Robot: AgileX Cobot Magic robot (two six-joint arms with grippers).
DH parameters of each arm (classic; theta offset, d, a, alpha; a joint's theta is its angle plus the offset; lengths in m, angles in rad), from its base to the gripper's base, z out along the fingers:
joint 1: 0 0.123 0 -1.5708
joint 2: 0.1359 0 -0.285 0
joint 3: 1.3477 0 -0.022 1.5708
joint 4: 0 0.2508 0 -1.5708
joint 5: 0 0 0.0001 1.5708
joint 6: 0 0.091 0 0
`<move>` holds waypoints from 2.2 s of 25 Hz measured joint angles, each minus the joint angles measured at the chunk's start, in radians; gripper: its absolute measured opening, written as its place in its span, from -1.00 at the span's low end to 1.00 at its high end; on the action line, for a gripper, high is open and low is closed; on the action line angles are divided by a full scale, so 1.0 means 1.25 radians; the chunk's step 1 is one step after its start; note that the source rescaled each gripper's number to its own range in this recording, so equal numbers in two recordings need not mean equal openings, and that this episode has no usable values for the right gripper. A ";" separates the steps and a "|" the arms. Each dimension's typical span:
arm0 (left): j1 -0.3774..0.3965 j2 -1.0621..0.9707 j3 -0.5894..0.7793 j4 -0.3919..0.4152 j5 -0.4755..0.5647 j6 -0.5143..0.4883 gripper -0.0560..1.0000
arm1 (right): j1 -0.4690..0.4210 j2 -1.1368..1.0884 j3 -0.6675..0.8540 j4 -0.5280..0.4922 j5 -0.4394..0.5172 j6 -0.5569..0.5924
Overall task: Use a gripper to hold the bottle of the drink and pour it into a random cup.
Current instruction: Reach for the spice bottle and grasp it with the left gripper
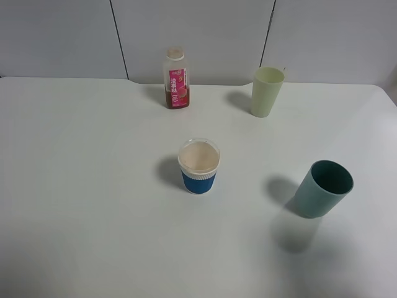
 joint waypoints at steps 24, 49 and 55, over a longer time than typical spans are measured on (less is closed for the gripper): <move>0.000 0.000 0.000 0.000 0.000 0.000 1.00 | 0.000 0.000 0.000 0.000 0.000 0.000; 0.000 0.000 0.000 0.000 0.000 0.000 1.00 | 0.000 0.000 0.000 0.000 0.000 0.000; 0.000 0.000 0.000 0.000 0.000 0.000 1.00 | 0.000 0.000 0.000 0.000 0.000 0.000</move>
